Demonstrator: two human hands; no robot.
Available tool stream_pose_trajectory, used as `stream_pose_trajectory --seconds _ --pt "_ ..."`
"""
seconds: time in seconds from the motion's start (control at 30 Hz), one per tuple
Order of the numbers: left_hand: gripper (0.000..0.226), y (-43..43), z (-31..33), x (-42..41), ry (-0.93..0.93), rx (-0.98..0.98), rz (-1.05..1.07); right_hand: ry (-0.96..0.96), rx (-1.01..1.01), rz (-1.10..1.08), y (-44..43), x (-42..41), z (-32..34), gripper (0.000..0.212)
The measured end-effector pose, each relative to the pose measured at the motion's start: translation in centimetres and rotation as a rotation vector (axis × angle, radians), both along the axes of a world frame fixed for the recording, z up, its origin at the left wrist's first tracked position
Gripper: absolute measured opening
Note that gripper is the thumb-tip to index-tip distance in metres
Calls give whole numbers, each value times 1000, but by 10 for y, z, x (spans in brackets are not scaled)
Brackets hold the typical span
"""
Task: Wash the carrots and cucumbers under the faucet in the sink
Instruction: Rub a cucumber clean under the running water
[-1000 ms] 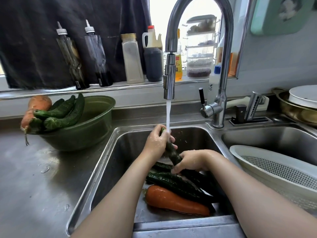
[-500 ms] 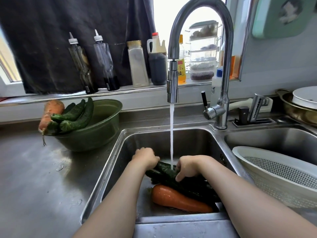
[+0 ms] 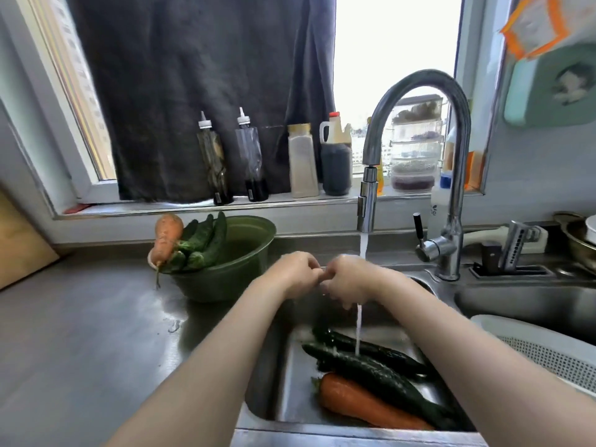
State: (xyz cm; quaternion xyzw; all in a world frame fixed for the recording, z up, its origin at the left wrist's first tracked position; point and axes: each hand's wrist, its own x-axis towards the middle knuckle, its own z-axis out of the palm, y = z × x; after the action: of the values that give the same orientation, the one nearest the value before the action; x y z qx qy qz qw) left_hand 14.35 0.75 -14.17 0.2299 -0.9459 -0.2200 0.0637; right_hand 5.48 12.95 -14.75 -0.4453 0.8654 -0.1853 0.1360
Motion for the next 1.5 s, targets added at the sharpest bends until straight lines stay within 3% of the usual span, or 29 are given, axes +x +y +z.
stream_pose_trajectory --seconds 0.1,0.23,0.33,0.53,0.67,1.0,1.3,1.5 --pt "22 -16 40 17 112 -59 20 100 -122 2 -27 14 41 19" --pt "20 -49 86 48 130 -120 74 232 -148 94 -71 43 81 22" --pt "22 -78 105 76 150 -145 124 219 -156 189 -106 68 90 23" --pt "21 -135 107 120 -14 -203 245 291 -149 343 -169 94 86 70" --pt "25 -159 98 139 -25 -103 256 412 -58 449 -186 102 81 83" --pt "39 -168 92 141 160 12 201 664 -157 586 -191 89 79 53" --pt "52 -138 106 112 278 -14 -6 623 -690 441 -131 45 73 38" --pt "36 -85 127 79 577 -100 -77 539 -992 333 -80 28 87 31"
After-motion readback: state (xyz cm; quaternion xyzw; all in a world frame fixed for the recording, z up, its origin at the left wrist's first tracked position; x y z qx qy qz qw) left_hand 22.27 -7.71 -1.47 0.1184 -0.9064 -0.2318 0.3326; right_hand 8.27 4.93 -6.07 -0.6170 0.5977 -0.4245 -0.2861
